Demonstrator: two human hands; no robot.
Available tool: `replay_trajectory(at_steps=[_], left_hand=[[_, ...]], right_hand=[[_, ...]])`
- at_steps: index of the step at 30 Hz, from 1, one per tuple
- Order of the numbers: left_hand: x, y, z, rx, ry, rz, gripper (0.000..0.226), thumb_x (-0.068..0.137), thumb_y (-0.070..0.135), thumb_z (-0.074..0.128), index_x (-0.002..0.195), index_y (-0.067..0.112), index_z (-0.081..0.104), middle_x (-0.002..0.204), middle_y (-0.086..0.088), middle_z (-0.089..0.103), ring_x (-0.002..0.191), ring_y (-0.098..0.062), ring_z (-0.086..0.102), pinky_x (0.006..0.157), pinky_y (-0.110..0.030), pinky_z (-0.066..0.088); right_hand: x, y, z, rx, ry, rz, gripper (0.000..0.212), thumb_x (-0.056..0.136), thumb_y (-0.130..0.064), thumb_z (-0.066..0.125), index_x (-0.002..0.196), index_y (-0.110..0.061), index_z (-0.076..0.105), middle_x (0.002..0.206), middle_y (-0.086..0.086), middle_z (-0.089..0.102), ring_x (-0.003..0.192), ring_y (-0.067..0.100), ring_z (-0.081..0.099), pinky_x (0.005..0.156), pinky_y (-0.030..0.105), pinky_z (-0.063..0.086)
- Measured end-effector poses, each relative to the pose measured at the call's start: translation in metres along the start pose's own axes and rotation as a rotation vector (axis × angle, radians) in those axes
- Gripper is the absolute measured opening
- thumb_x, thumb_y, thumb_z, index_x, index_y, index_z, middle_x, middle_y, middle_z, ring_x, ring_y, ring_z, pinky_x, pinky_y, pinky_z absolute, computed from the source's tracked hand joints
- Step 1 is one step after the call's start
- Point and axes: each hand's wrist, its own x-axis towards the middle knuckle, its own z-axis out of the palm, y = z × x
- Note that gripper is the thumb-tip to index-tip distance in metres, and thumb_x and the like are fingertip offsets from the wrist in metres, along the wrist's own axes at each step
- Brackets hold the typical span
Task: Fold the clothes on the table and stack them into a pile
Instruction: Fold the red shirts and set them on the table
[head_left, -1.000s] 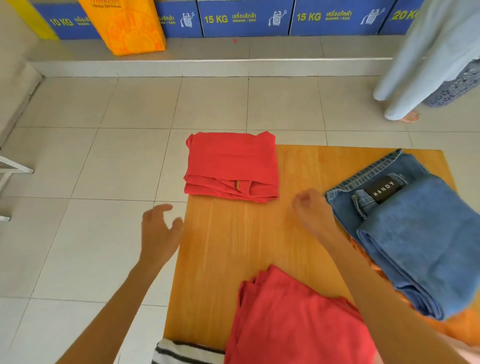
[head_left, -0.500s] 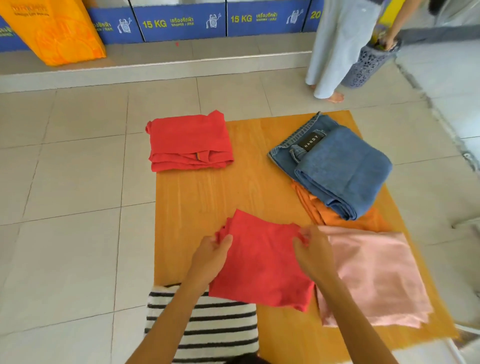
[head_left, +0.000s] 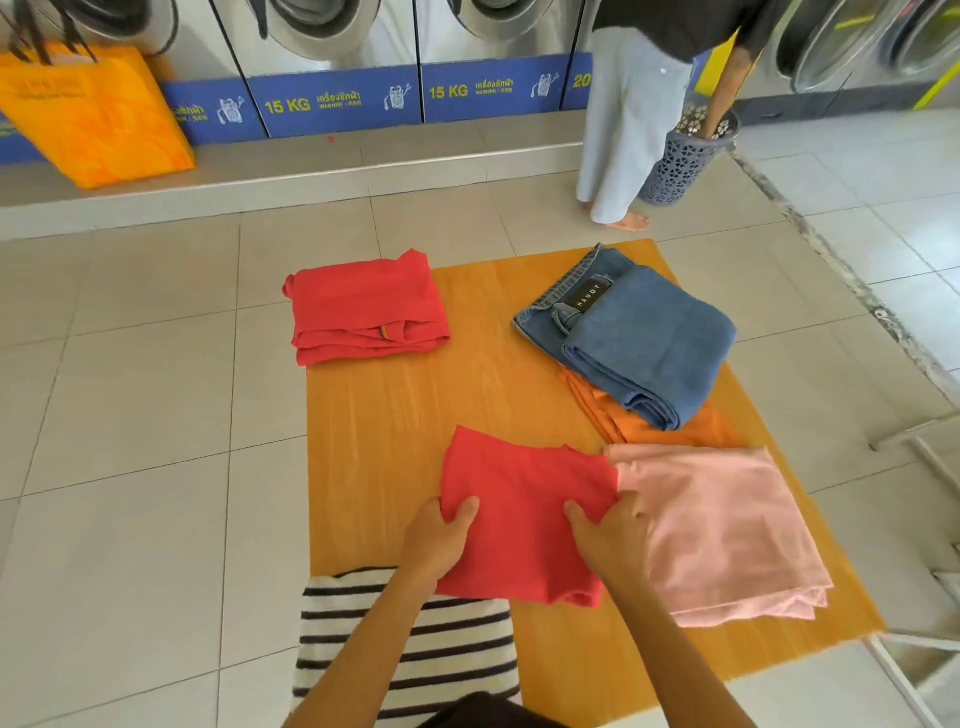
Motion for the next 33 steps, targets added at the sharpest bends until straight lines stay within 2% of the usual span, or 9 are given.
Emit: replay_trajectory(at_steps=[2,4,7,11,16,22,26,30,33], left_hand=[[0.000,-0.001,-0.003,-0.020,0.042,0.007,0.054,0.093,0.059,0.047,0.126,0.018,0.056,0.120,0.003,0.063,0.100,-0.016,0.059,0.088,-0.036,0.049],[-0.002,0.000,-0.010,-0.068,0.110,0.021,0.050,0.096,0.059,0.042,0.124,0.019,0.055,0.114,0.005,0.061,0.099,-0.015,0.058,0.089,-0.036,0.049],[-0.003,0.004,-0.036,-0.167,0.209,0.044,0.043,0.098,0.058,0.038,0.123,0.025,0.051,0.109,0.008,0.058,0.095,-0.012,0.057,0.083,-0.033,0.047],[0.016,0.002,-0.089,-0.202,0.344,0.062,0.045,0.096,0.061,0.038,0.121,0.025,0.051,0.110,0.005,0.061,0.098,-0.018,0.061,0.084,-0.039,0.052],[0.058,0.010,-0.142,-0.211,0.488,0.042,0.044,0.095,0.063,0.040,0.109,0.023,0.054,0.109,-0.002,0.064,0.098,-0.025,0.062,0.088,-0.050,0.054],[0.115,0.024,-0.167,-0.110,0.485,-0.034,0.047,0.100,0.048,0.039,0.120,0.008,0.054,0.114,-0.010,0.060,0.100,-0.028,0.057,0.080,-0.042,0.047],[0.135,0.020,-0.162,-0.055,0.469,-0.117,0.046,0.102,0.041,0.040,0.126,0.004,0.050,0.120,-0.015,0.058,0.099,-0.028,0.053,0.081,-0.041,0.044],[0.139,0.018,-0.160,-0.040,0.482,-0.135,0.045,0.102,0.041,0.041,0.126,0.004,0.049,0.116,-0.012,0.058,0.107,-0.033,0.056,0.085,-0.043,0.047],[0.133,0.020,-0.157,-0.073,0.505,-0.125,0.045,0.100,0.040,0.045,0.130,0.006,0.045,0.109,-0.005,0.053,0.103,-0.030,0.055,0.082,-0.040,0.046]], right_hand=[[0.001,-0.005,-0.003,0.017,-0.067,-0.036,0.065,0.085,-0.040,0.075,0.130,-0.003,0.046,0.124,0.018,0.060,0.110,0.038,0.059,0.088,0.041,0.050],[-0.002,-0.017,-0.003,0.009,-0.159,-0.114,0.056,0.087,-0.038,0.074,0.129,-0.008,0.053,0.110,0.006,0.063,0.098,0.026,0.061,0.079,0.033,0.046],[-0.005,-0.044,0.005,0.116,-0.230,-0.187,0.047,0.088,-0.040,0.071,0.125,-0.013,0.059,0.107,-0.002,0.066,0.094,0.017,0.063,0.072,0.031,0.051],[0.006,-0.103,0.024,0.164,-0.293,-0.310,0.042,0.086,-0.049,0.070,0.115,-0.020,0.062,0.103,-0.005,0.070,0.092,0.016,0.068,0.081,0.044,0.059],[0.034,-0.186,0.060,0.136,-0.349,-0.459,0.036,0.091,-0.042,0.068,0.114,-0.015,0.060,0.104,-0.002,0.065,0.091,0.018,0.063,0.076,0.038,0.055],[0.076,-0.227,0.100,0.008,-0.322,-0.506,0.039,0.093,-0.038,0.065,0.116,-0.008,0.058,0.103,0.001,0.060,0.101,0.026,0.061,0.079,0.038,0.048],[0.095,-0.216,0.113,-0.093,-0.334,-0.481,0.043,0.095,-0.038,0.063,0.124,-0.008,0.056,0.119,0.009,0.064,0.110,0.029,0.061,0.079,0.034,0.045],[0.103,-0.210,0.119,-0.144,-0.317,-0.472,0.045,0.094,-0.042,0.062,0.124,-0.009,0.056,0.120,0.010,0.065,0.110,0.030,0.061,0.079,0.036,0.046],[0.101,-0.210,0.118,-0.137,-0.328,-0.446,0.048,0.093,-0.043,0.062,0.126,-0.009,0.056,0.120,0.008,0.065,0.110,0.029,0.061,0.082,0.038,0.049]])
